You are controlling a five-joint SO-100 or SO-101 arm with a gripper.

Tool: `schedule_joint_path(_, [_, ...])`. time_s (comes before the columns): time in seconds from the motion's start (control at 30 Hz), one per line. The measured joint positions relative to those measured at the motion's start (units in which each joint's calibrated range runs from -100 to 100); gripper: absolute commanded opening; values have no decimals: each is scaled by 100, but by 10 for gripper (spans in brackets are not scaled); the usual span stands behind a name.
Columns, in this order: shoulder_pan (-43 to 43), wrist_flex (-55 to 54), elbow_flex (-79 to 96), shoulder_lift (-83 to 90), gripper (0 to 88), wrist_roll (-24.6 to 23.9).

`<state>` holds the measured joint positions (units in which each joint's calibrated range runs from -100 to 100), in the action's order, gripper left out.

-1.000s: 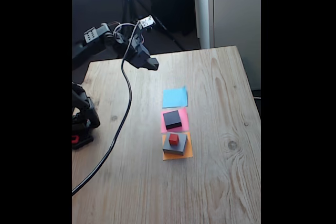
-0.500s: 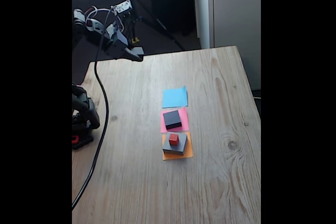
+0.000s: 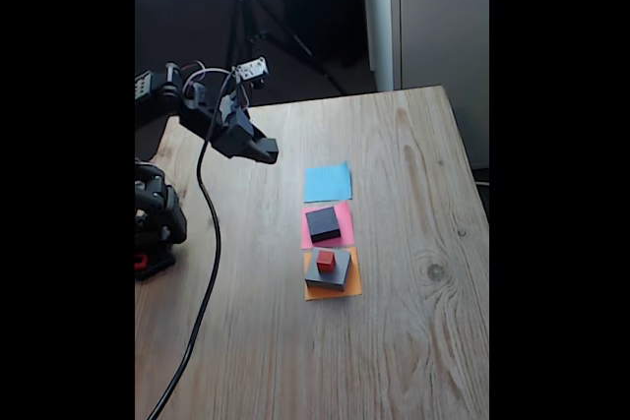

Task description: Tower of hanoi

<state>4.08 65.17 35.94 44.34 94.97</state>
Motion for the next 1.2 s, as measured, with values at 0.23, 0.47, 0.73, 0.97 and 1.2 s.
schedule_joint_path(0.23, [-341, -2042, 1851, -9, 67, 399])
schedule_joint_path(0.47, [-485, -3579, 2529, -539, 66, 399])
schedule_joint_path(0.73, [-743, -5348, 3033, -1368, 67, 399])
schedule_joint_path(0.97, [-785, -6389, 3051, -2069, 70, 399])
schedule_joint_path(1.2, [-878, -7182, 3242, -2642, 71, 399])
